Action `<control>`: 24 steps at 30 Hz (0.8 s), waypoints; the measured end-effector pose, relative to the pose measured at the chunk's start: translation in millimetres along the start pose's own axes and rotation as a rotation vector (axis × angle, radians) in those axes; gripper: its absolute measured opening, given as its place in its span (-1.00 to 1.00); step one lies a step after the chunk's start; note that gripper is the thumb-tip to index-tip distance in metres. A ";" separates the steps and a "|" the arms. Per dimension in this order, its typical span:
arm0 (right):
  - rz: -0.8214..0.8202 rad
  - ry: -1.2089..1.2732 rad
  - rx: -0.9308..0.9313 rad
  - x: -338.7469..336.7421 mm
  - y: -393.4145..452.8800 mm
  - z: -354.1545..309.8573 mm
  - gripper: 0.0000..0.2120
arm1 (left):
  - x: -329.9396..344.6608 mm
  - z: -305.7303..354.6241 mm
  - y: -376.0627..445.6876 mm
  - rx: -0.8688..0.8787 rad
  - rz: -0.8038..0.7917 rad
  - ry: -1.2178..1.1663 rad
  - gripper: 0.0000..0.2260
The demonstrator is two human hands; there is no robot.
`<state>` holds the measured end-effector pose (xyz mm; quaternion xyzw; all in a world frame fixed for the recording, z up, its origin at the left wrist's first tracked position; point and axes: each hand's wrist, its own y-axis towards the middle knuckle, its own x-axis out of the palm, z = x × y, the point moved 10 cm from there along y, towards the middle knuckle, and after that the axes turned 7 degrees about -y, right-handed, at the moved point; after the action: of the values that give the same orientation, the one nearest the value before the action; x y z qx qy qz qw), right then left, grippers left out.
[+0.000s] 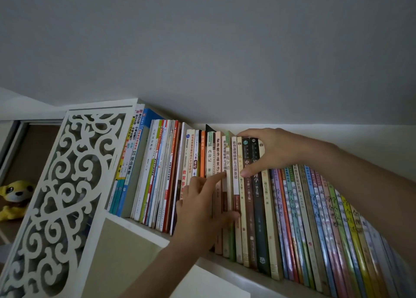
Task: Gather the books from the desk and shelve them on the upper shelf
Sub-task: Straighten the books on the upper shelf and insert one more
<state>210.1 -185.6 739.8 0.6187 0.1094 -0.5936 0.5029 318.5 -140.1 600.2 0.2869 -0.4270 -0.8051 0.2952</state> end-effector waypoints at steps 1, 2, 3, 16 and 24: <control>0.003 -0.004 0.000 0.0 -0.3 -1.2 -0.22 | 0.3 -1.5 0.4 -0.004 0.022 0.009 -0.29; 0.006 -0.006 0.002 -0.2 -0.8 -2.5 -0.22 | 0.5 -2.9 0.2 -0.010 0.036 0.006 -0.28; 0.006 -0.007 0.005 -0.1 -1.3 -3.2 -0.22 | 0.9 -5.0 -0.7 -0.016 0.042 0.010 -0.27; 0.126 -0.062 0.036 1.3 -5.6 -6.7 -0.24 | -3.9 15.6 12.0 0.073 0.081 -0.085 -0.50; 0.184 -0.073 0.085 1.5 -4.6 0.8 -0.53 | 5.2 41.9 14.3 0.050 0.279 0.129 -0.86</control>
<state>206.6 -184.8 736.4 0.6248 0.0083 -0.5712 0.5322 288.5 -128.7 631.2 0.2831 -0.4628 -0.7252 0.4238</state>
